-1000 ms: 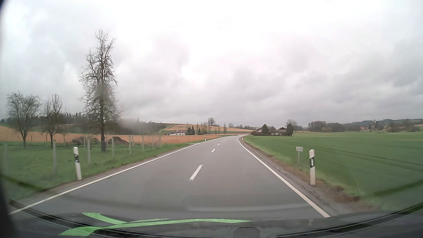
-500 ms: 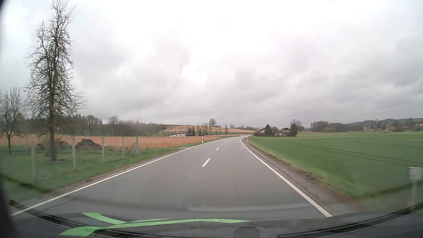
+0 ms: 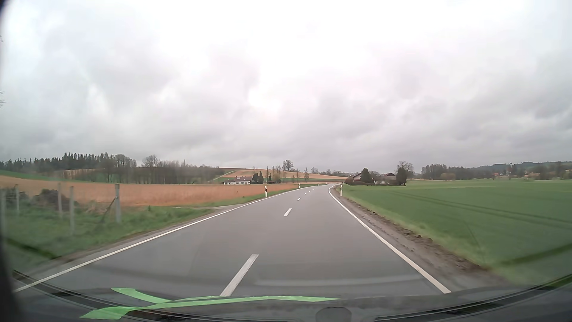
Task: Follow the waypoints while adhering to traffic rules and regulations
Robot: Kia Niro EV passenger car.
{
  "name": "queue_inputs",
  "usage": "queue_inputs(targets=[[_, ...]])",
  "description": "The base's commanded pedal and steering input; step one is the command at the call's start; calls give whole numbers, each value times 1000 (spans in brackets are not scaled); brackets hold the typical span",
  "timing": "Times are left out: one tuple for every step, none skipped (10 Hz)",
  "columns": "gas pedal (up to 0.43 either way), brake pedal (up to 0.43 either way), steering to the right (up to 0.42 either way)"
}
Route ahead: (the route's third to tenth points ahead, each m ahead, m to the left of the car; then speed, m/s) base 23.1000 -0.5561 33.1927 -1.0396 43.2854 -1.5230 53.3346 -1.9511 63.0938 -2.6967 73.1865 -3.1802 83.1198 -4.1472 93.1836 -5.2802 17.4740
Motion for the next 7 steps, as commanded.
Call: queue_inputs(targets=[[169, 0, 1], [157, 0, 1], [157, 0, 1], [157, 0, 2], [157, 0, 5], [157, 0, 6], [157, 0, 6]])
